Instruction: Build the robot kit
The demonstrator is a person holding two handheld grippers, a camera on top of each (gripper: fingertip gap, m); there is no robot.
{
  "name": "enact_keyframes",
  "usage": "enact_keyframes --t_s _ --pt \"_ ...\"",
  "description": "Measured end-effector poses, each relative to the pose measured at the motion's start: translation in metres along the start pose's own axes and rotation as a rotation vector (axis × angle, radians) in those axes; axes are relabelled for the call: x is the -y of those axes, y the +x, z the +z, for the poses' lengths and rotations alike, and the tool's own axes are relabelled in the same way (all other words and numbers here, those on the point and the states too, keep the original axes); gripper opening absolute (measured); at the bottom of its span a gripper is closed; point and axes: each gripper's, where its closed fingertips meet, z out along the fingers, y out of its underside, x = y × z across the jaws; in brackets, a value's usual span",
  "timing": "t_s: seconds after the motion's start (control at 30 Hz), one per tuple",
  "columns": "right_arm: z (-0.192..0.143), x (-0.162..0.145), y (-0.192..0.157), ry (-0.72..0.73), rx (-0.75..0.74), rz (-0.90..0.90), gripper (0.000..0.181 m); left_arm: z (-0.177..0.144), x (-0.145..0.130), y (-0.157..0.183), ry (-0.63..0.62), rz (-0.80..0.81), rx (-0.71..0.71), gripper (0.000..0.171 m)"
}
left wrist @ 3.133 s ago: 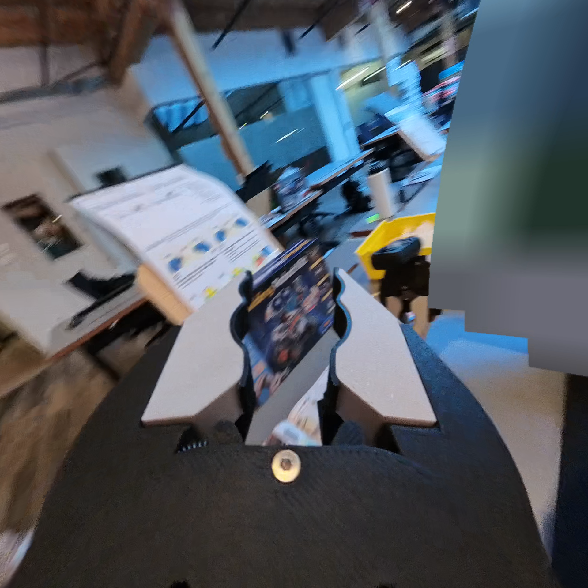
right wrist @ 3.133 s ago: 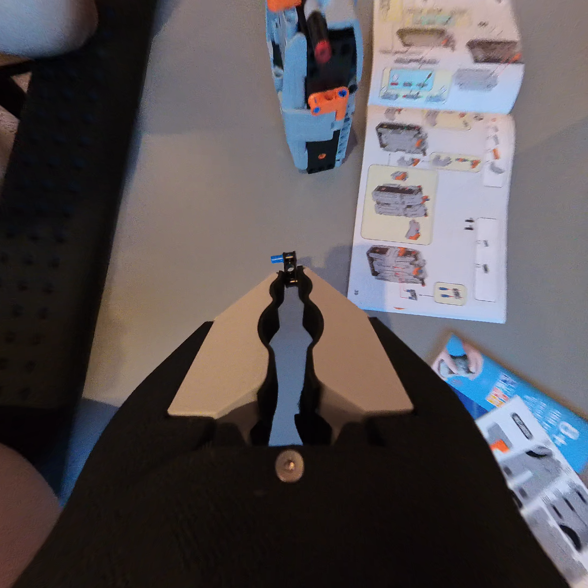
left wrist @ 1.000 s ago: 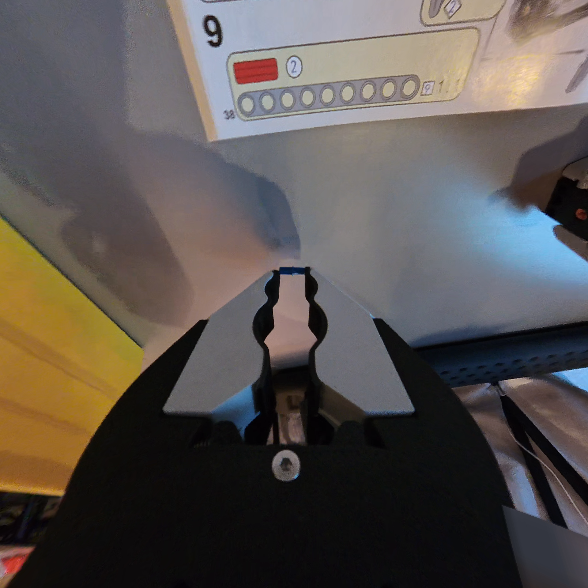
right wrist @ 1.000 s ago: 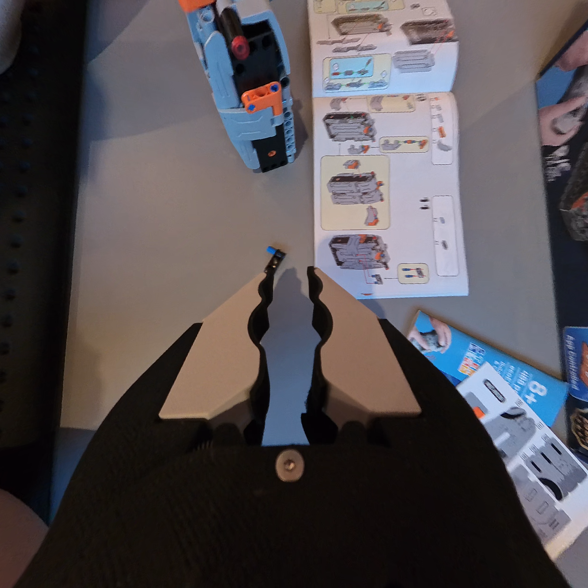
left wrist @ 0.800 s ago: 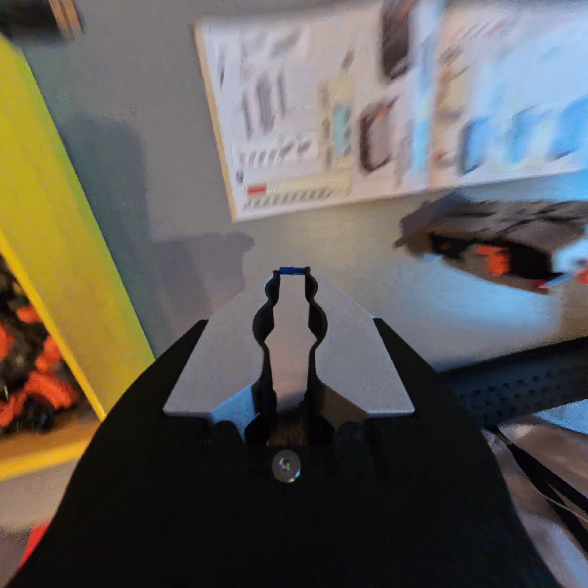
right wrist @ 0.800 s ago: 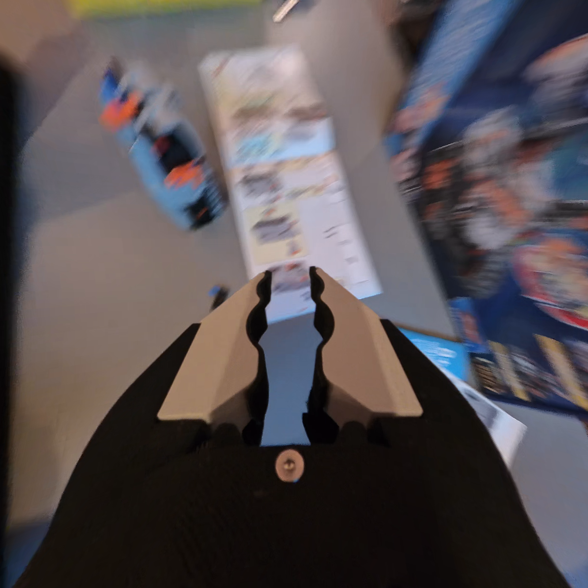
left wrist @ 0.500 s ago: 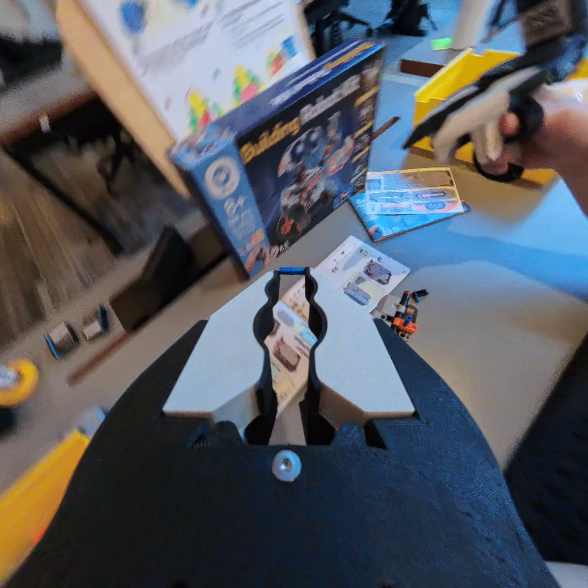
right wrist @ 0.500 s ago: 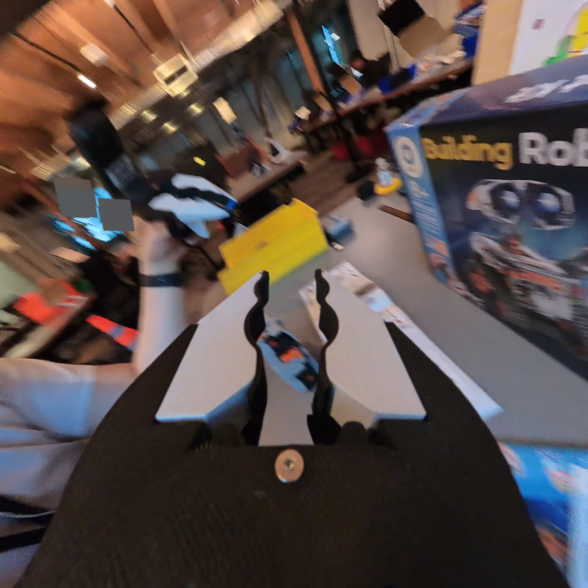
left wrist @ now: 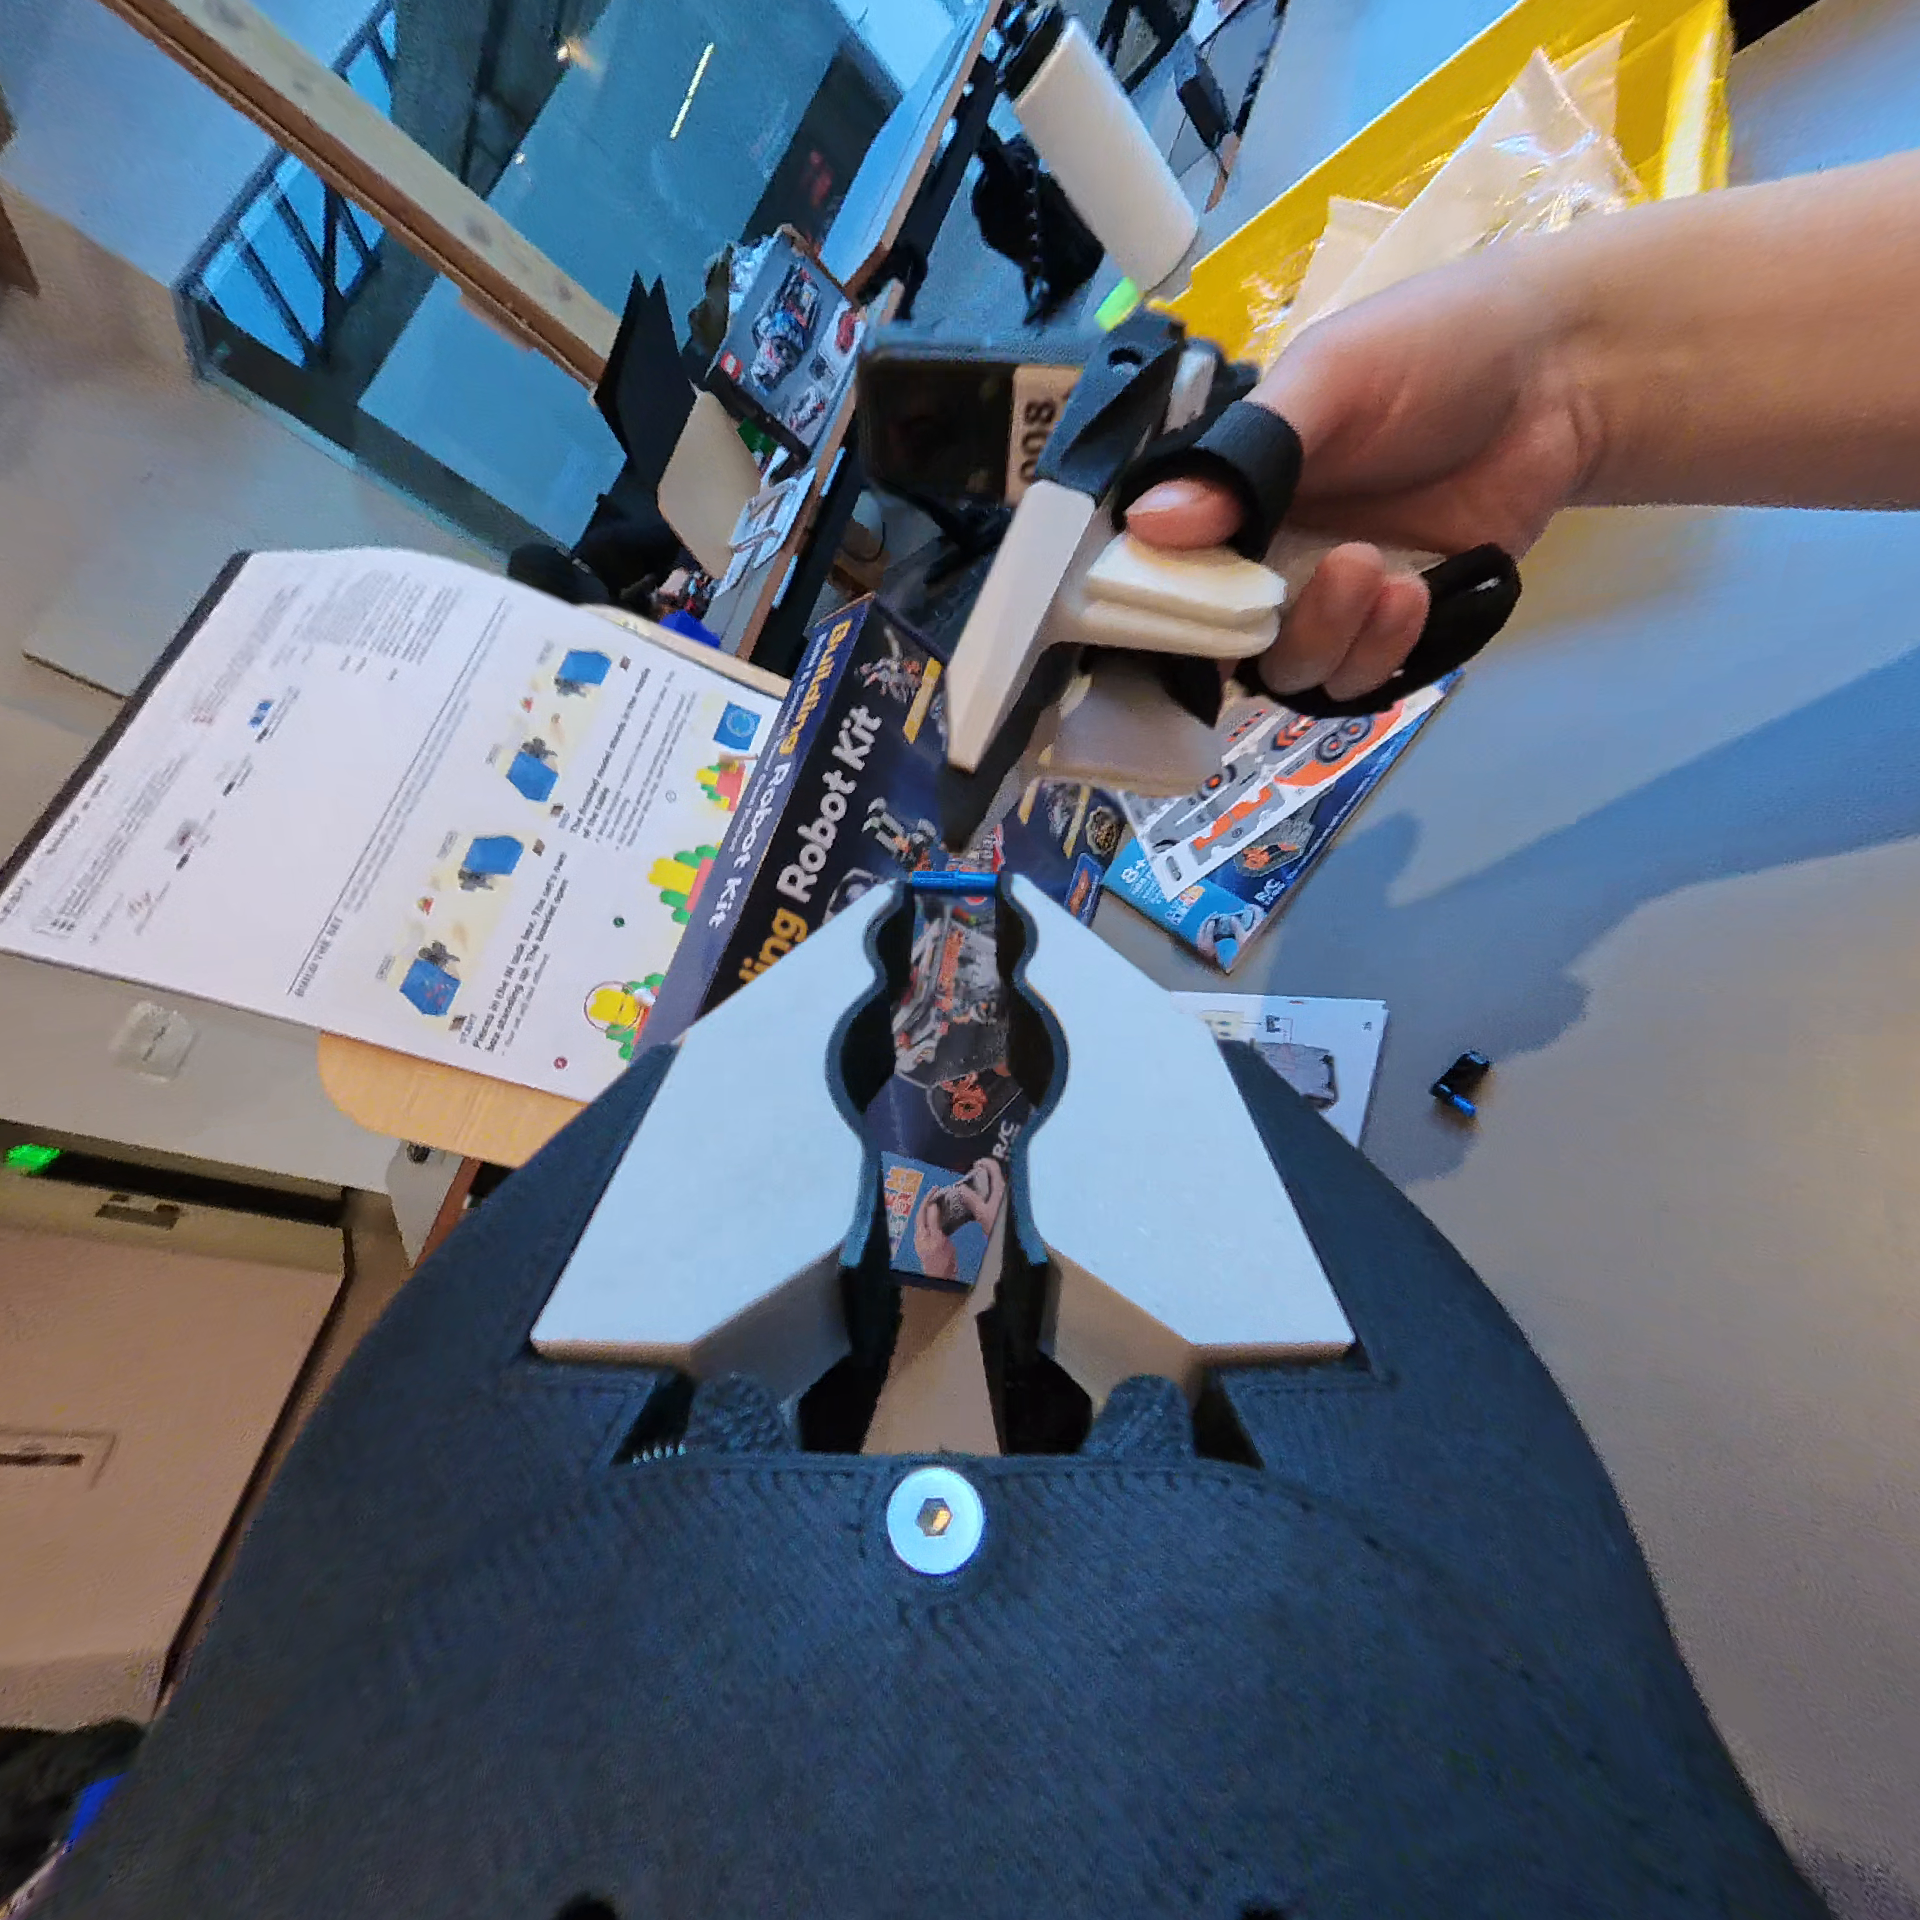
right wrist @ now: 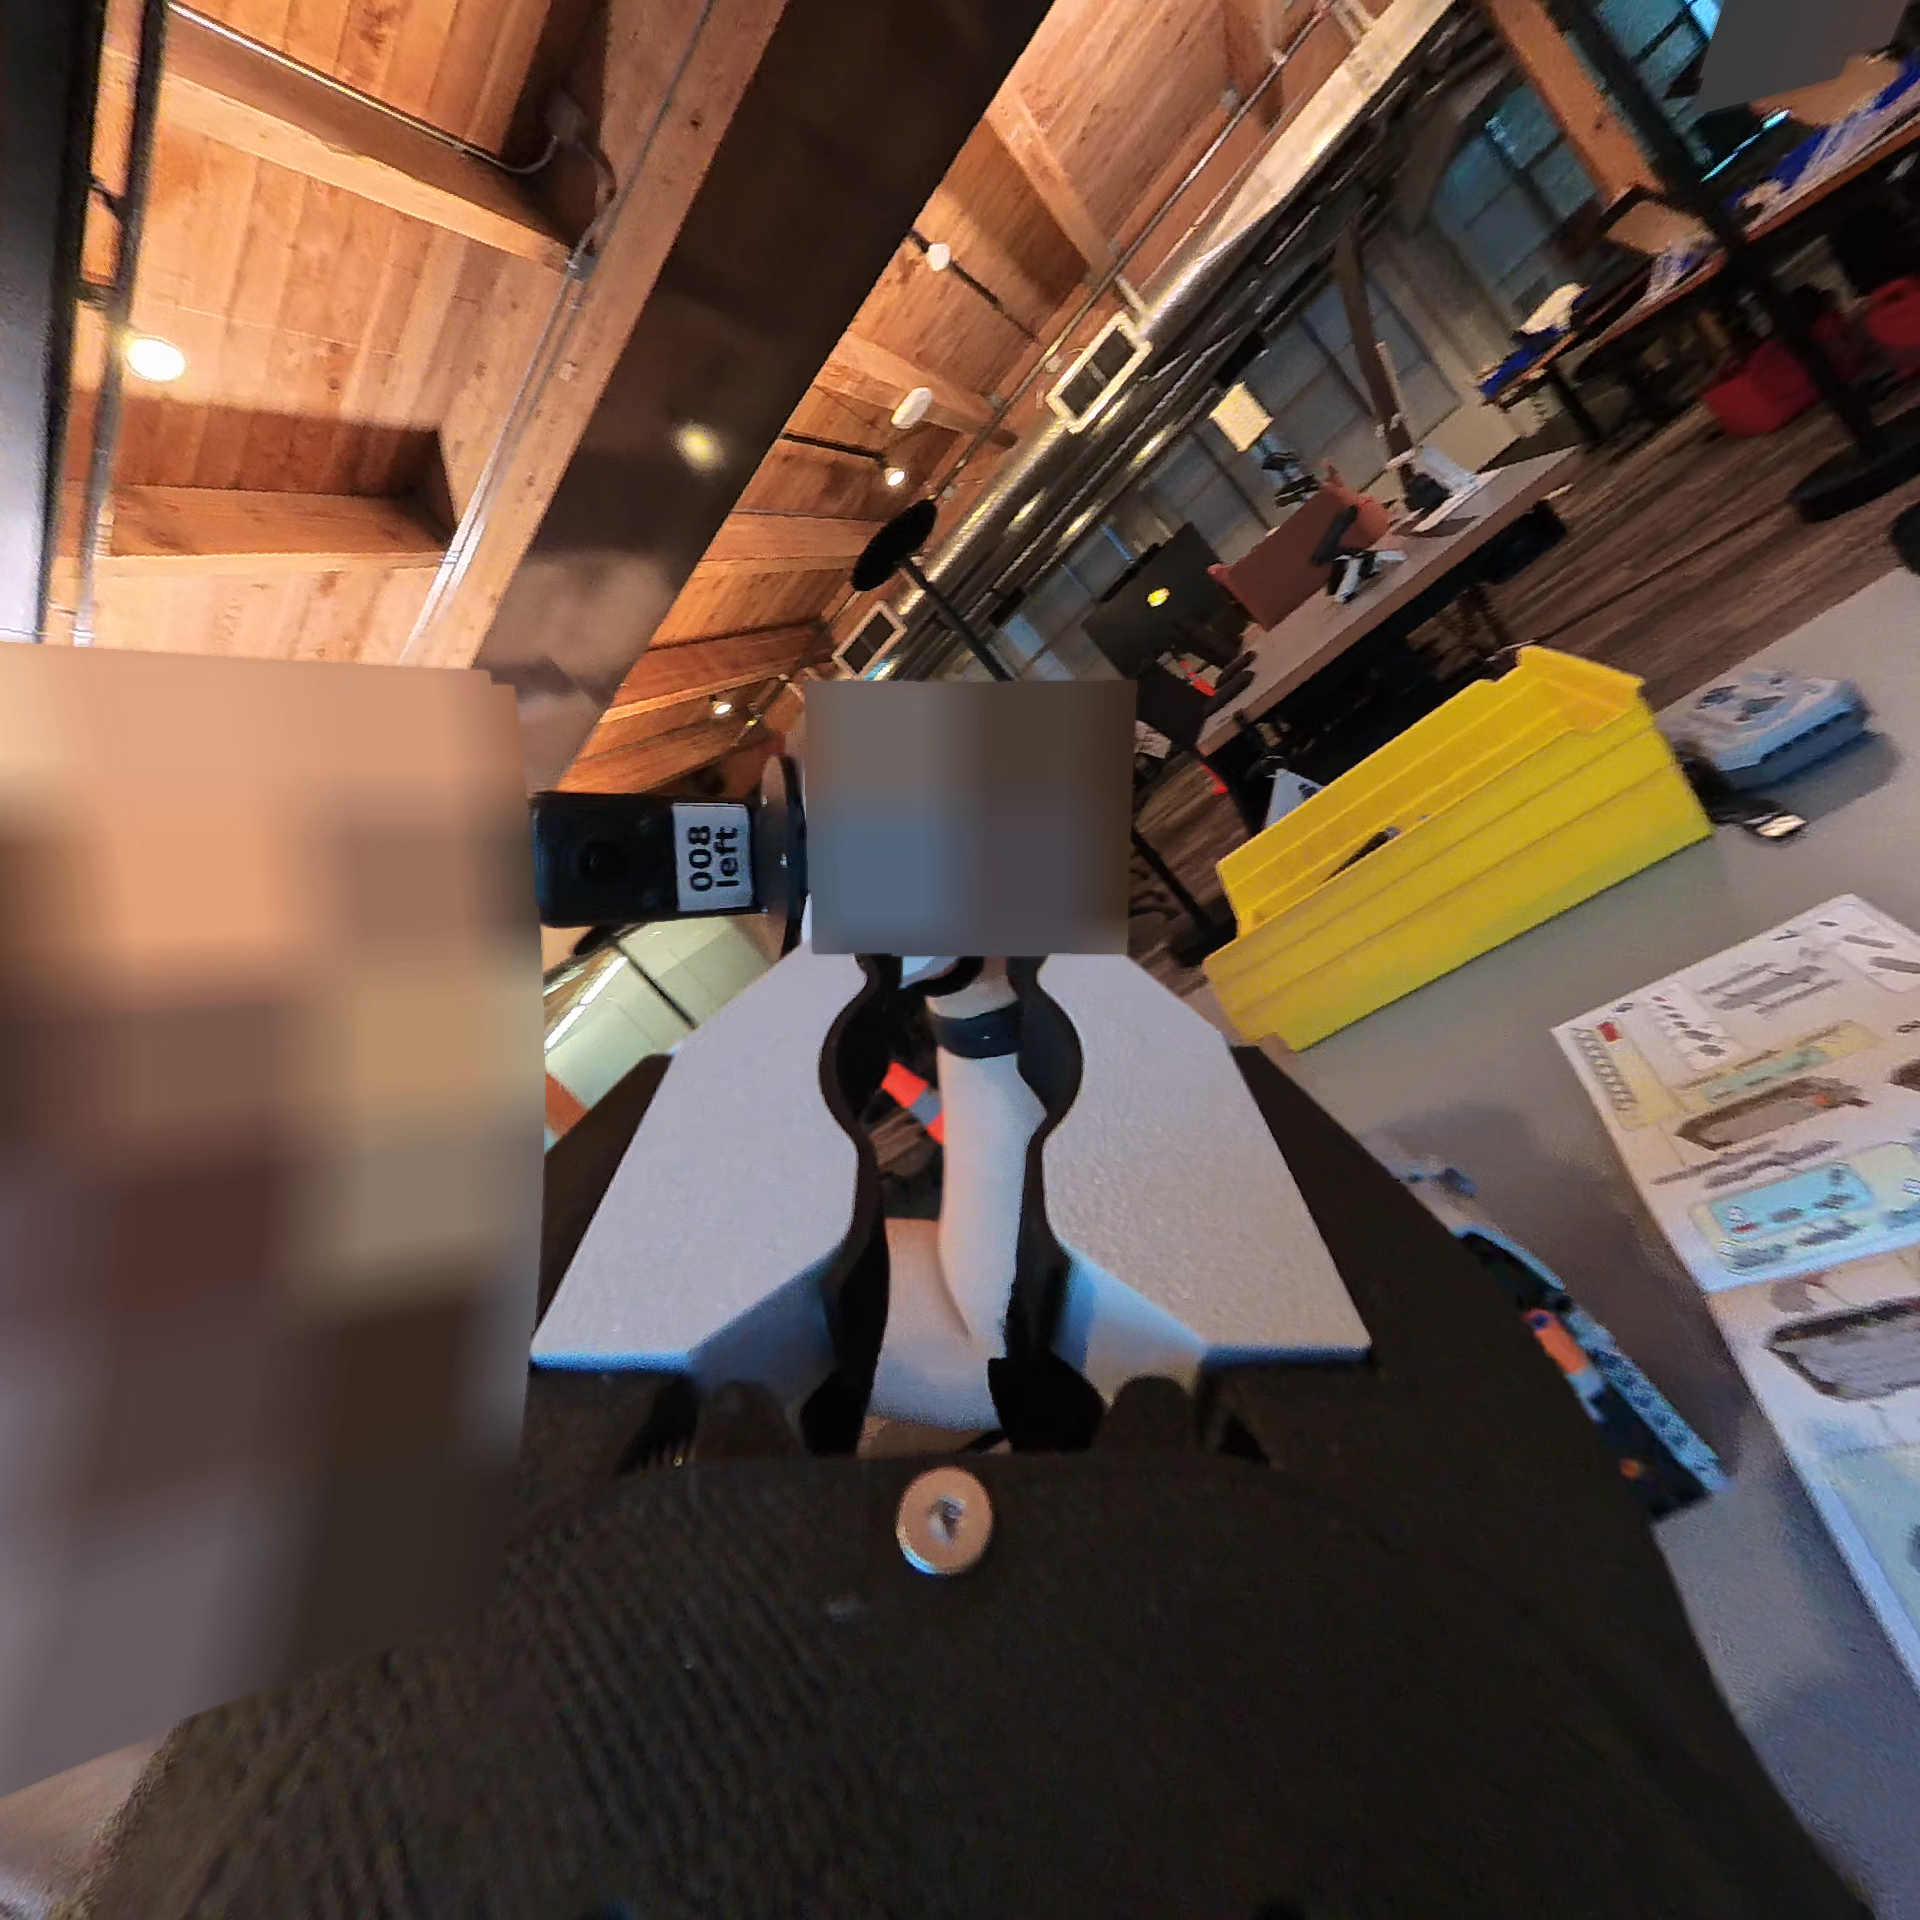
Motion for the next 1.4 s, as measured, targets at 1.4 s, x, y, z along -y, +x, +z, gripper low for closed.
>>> enact_keyframes --t_s 1.4 --pt "-0.009 0.004 0.005 -0.507 -0.929 -1.628 0.004 0.021 0.013 -0.001 0.075 -0.798 -0.263 0.002"
